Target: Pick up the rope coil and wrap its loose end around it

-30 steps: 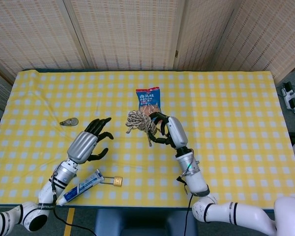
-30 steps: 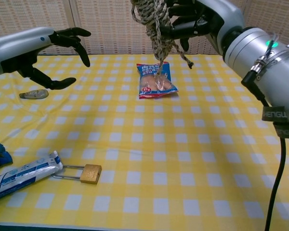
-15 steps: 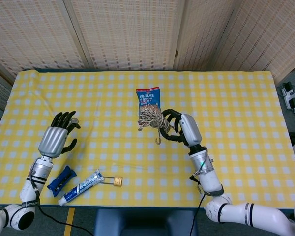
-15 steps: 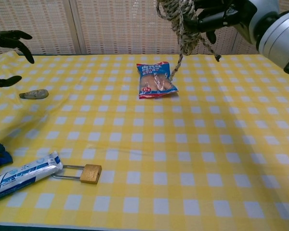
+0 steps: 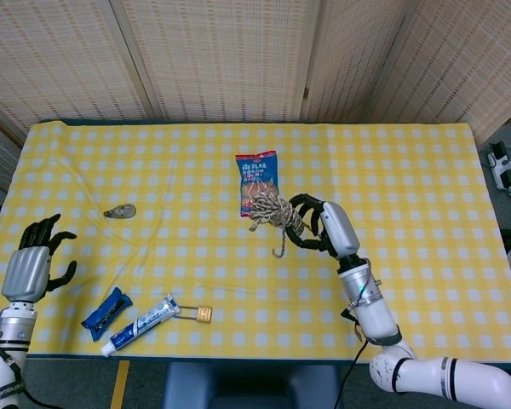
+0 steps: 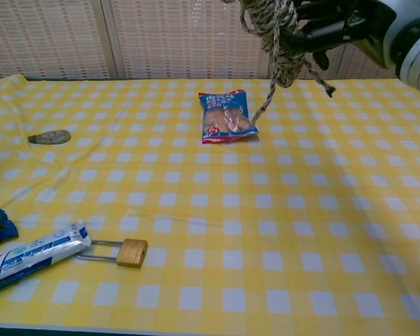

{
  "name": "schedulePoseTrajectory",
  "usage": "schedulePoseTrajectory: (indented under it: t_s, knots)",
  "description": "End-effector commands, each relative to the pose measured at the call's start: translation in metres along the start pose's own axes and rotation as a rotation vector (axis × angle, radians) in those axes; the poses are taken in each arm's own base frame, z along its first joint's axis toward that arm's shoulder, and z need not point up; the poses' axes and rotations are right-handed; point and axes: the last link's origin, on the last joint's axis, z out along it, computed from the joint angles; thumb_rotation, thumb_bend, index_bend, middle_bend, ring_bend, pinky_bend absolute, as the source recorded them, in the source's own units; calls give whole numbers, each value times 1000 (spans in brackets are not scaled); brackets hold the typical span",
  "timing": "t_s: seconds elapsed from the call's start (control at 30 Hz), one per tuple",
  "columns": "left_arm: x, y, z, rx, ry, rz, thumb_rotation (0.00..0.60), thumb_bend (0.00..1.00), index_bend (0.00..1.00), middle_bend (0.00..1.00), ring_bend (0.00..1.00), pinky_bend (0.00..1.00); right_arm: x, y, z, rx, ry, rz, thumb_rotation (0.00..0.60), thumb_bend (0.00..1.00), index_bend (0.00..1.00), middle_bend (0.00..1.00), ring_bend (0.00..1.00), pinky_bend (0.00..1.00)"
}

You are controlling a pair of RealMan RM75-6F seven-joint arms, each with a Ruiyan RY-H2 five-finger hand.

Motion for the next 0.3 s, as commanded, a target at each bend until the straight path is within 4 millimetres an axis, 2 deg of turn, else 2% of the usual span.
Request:
schedulePoseTrajectory:
  t_s: [0.03, 0.3]
  knots:
    - [2, -10, -20, 20, 20, -30, 600, 428, 308, 88, 30, 9, 1, 1, -2, -3, -4, 7, 600, 710, 920, 772, 814, 739]
    - [3, -15, -55, -10, 75, -49, 600, 427, 284, 88, 51, 10, 3, 4, -7, -3, -2, 10, 600, 711, 920, 772, 814, 739]
